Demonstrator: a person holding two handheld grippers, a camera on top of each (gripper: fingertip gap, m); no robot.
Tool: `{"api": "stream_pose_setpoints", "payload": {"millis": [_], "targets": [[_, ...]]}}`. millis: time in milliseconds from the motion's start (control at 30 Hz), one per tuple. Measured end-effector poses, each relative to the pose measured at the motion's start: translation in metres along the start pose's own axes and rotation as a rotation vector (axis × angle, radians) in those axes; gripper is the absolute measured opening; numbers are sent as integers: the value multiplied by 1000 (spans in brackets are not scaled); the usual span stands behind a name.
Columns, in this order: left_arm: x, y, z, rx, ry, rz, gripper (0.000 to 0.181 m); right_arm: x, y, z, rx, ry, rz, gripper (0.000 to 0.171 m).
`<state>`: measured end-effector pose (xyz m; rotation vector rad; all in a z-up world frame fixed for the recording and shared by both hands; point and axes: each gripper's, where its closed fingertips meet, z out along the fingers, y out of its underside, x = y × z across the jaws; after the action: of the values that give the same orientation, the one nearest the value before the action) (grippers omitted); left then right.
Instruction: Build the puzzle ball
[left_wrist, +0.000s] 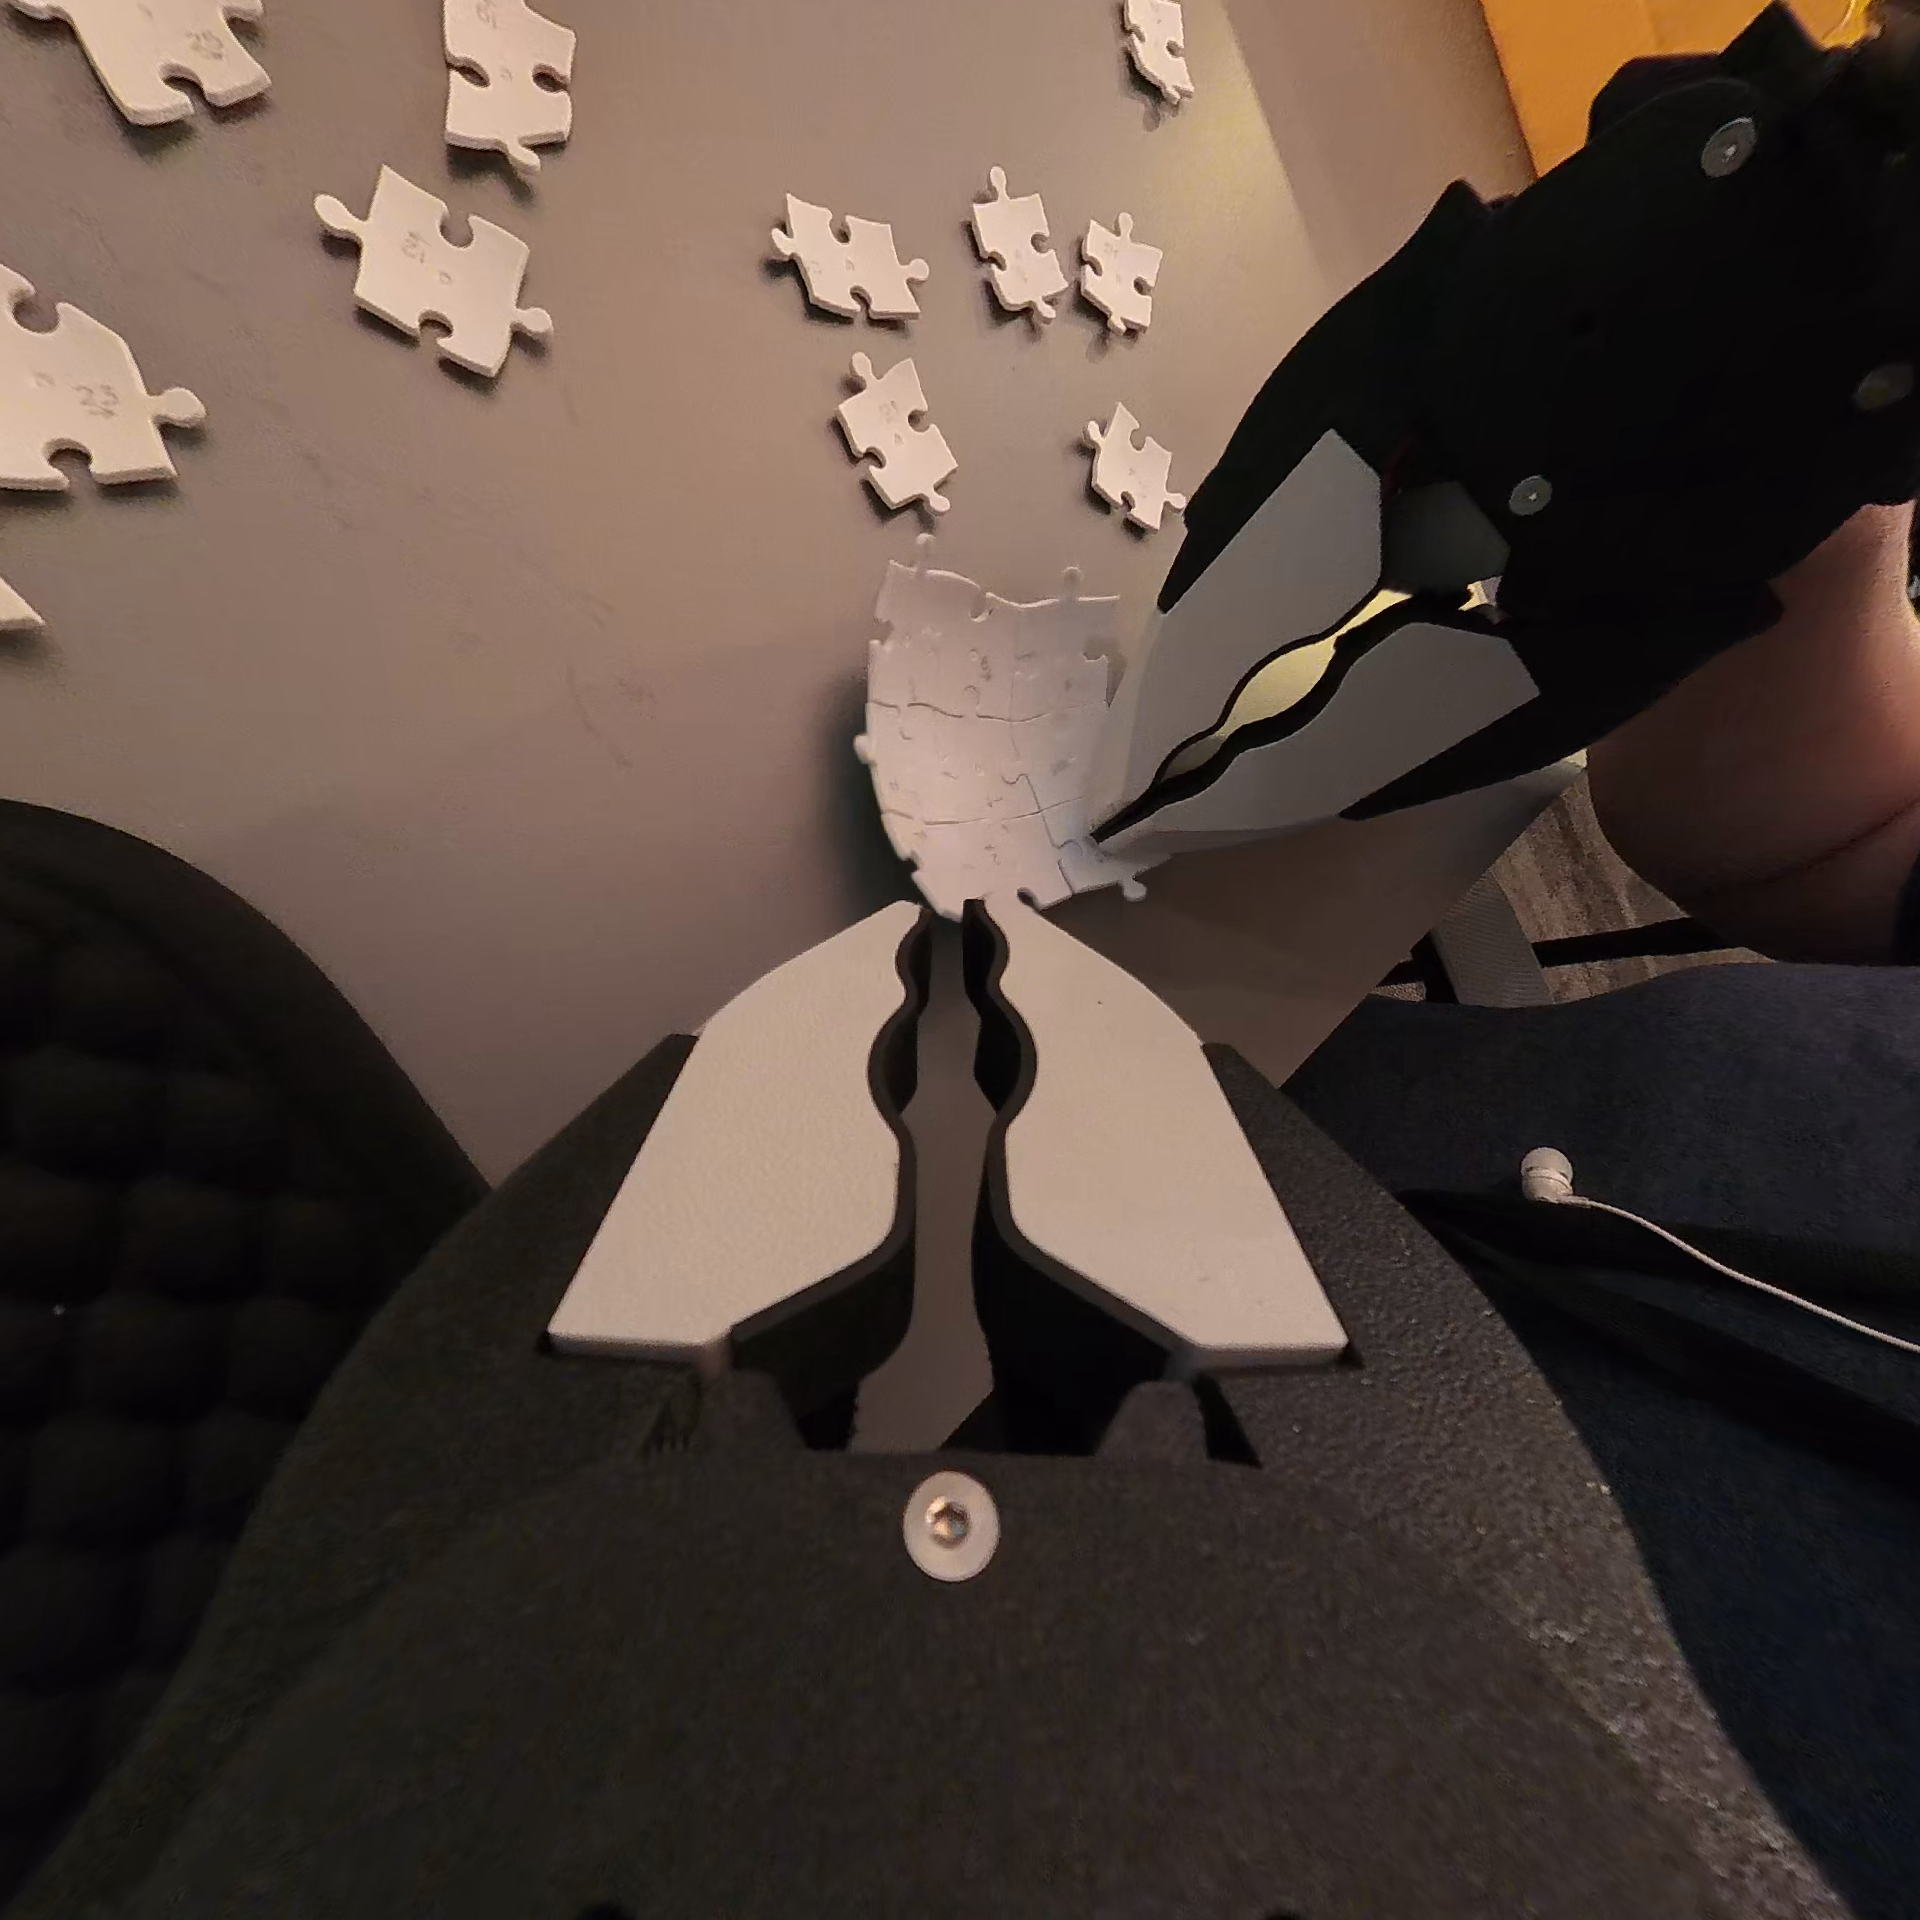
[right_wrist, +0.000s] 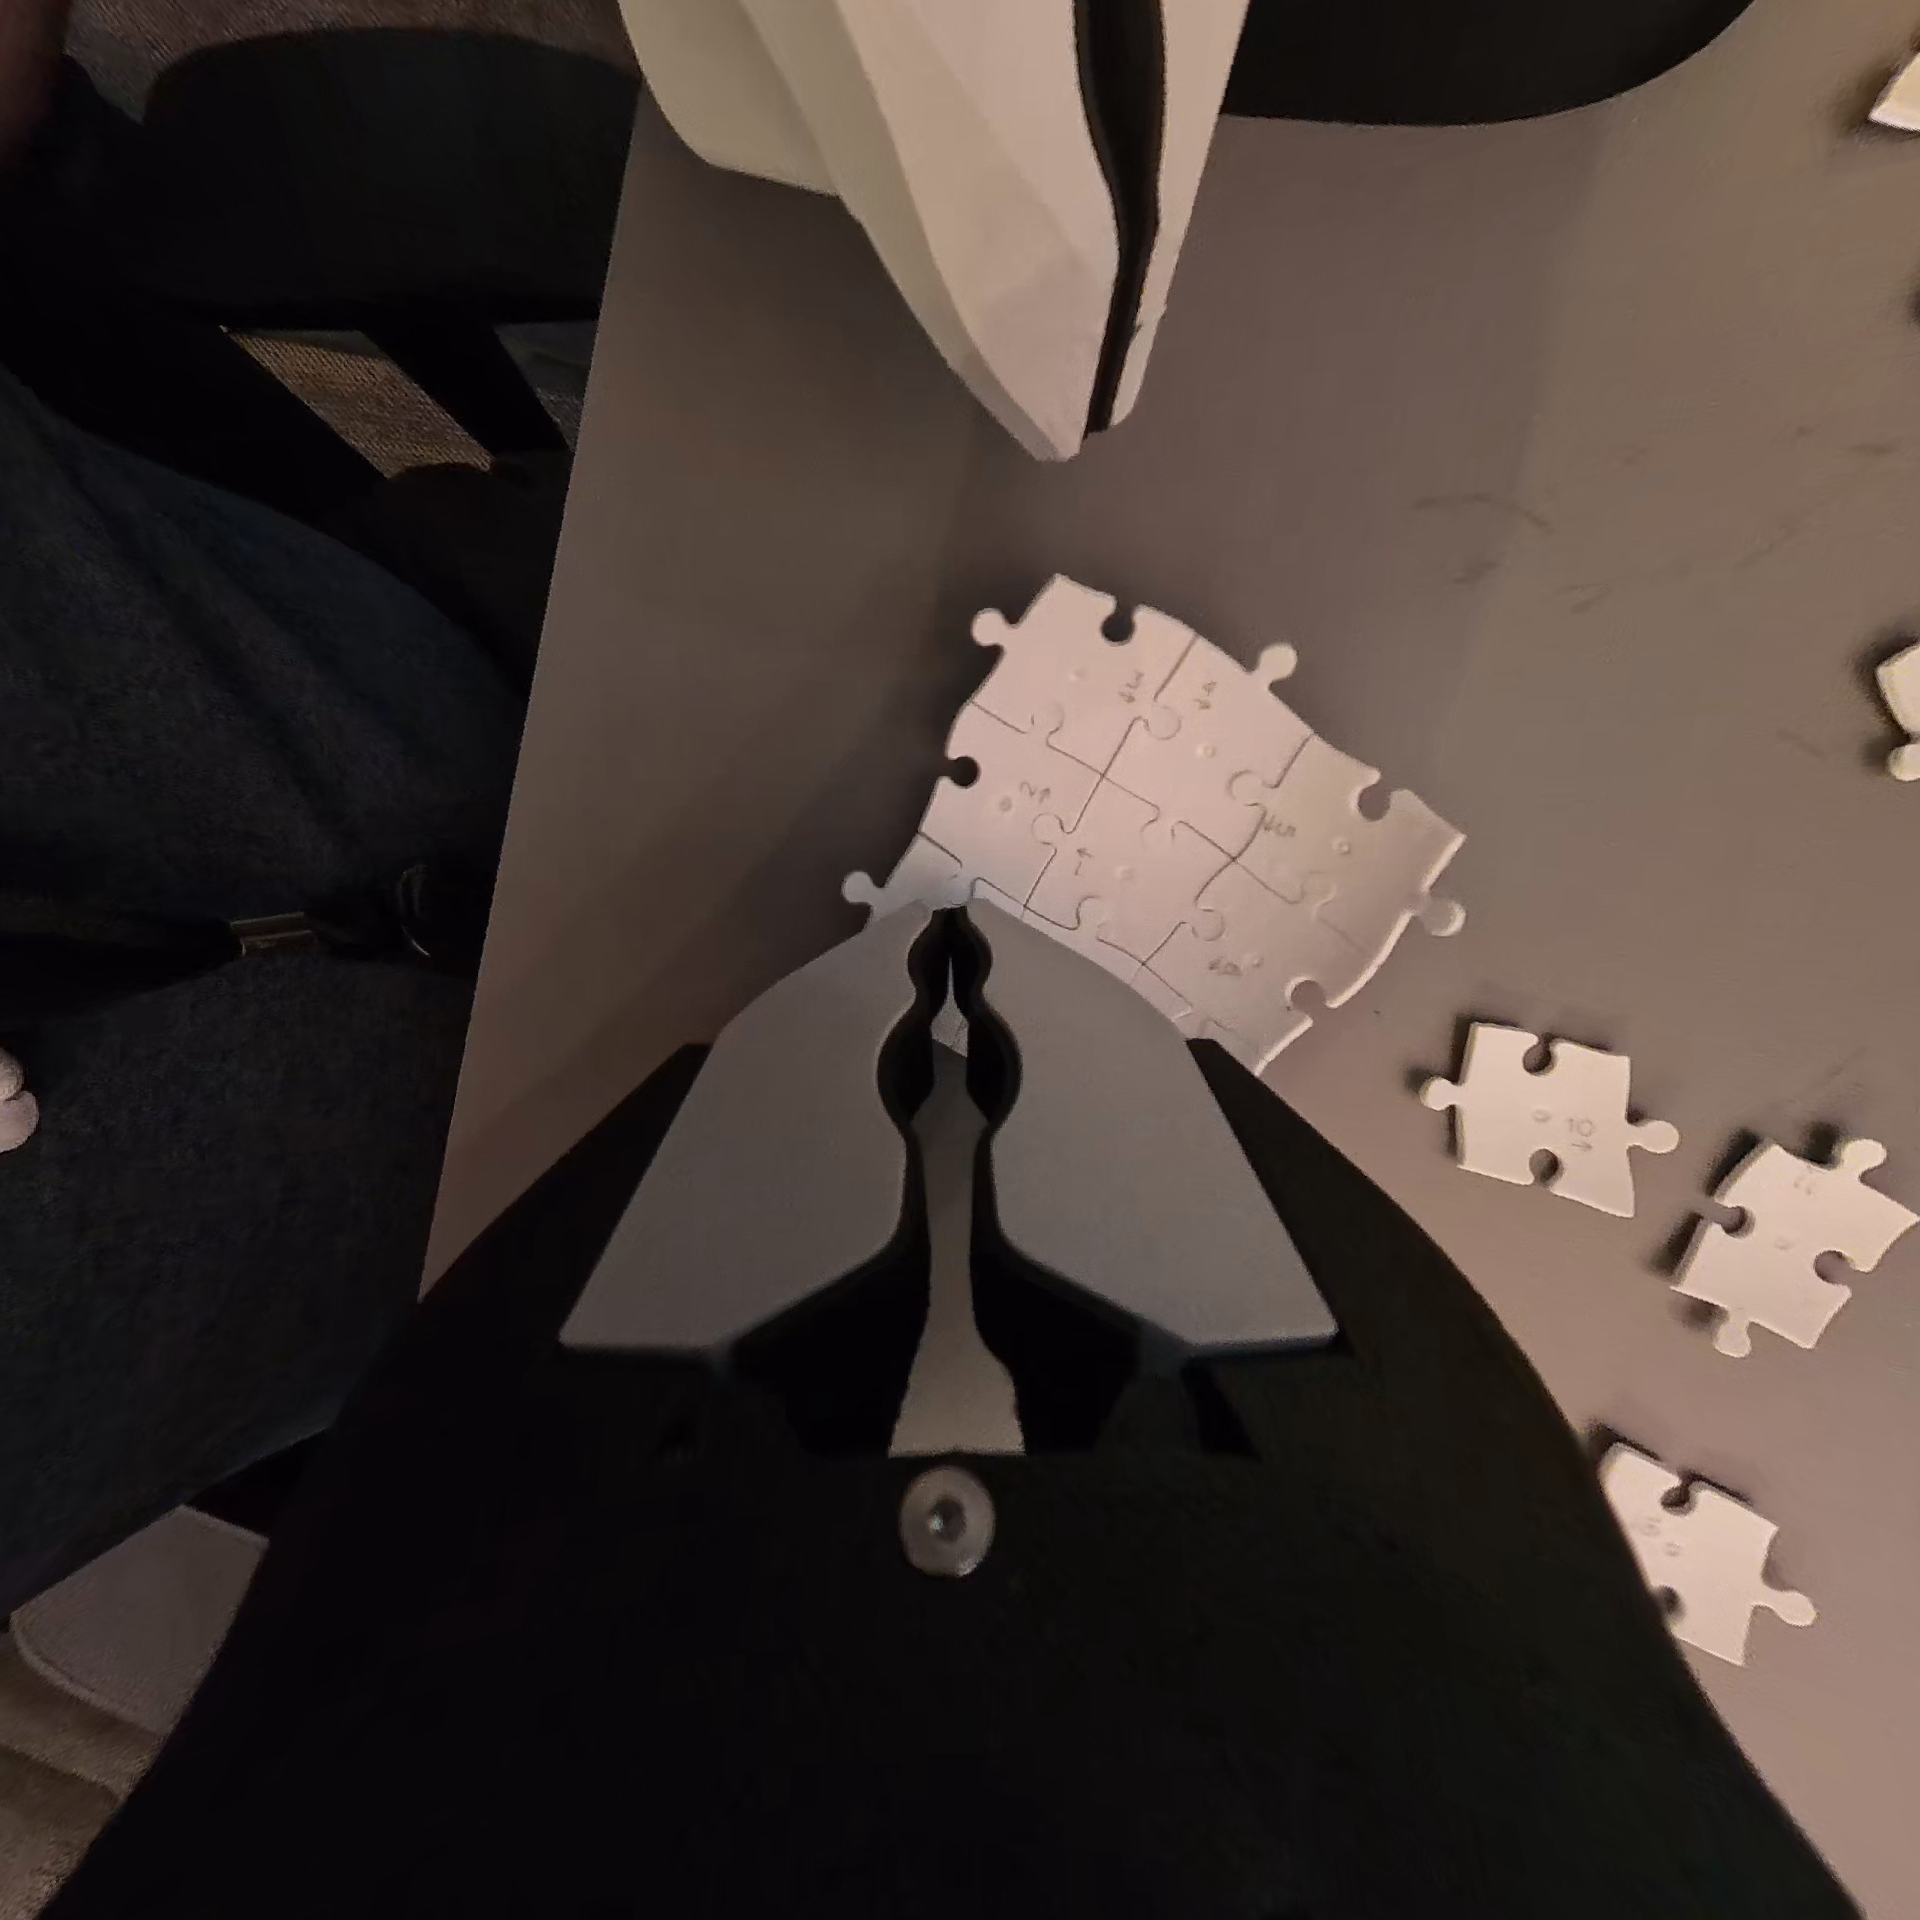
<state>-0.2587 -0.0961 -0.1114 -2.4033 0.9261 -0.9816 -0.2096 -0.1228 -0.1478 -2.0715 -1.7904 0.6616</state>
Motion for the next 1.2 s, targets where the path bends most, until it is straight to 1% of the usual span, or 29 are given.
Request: {"api": "stream_pose_setpoints", "payload": {"millis": [233, 367, 467, 567, 767, 933, 1200], "targets": [[-1, 1, -1, 0, -2, -2, 5, 3, -2, -3, -20, -7, -5, 1], [-1, 0, -1, 1, -1, -5, 5, 7, -13, -9, 4, 4, -8, 1], [-1, -1, -1, -1, 0, -2, 5, 2, -23, -8, 40, -53, 14, 1], [-1, 0, -1, -2, -2, 1, 5, 4, -16, 0, -4, -50, 6, 1], [-3, -1, -3, 4, -3, -8, 5, 1, -14, 6, -9, -69, 7, 1], [-2, -1, -2, 3, 0, -6, 5, 0, -9, 14, -51, -67, -6, 1], [-4, 0, -3, 8, 3, -16, 5, -6, -10, 15, -50, -51, -63, 1]]}}
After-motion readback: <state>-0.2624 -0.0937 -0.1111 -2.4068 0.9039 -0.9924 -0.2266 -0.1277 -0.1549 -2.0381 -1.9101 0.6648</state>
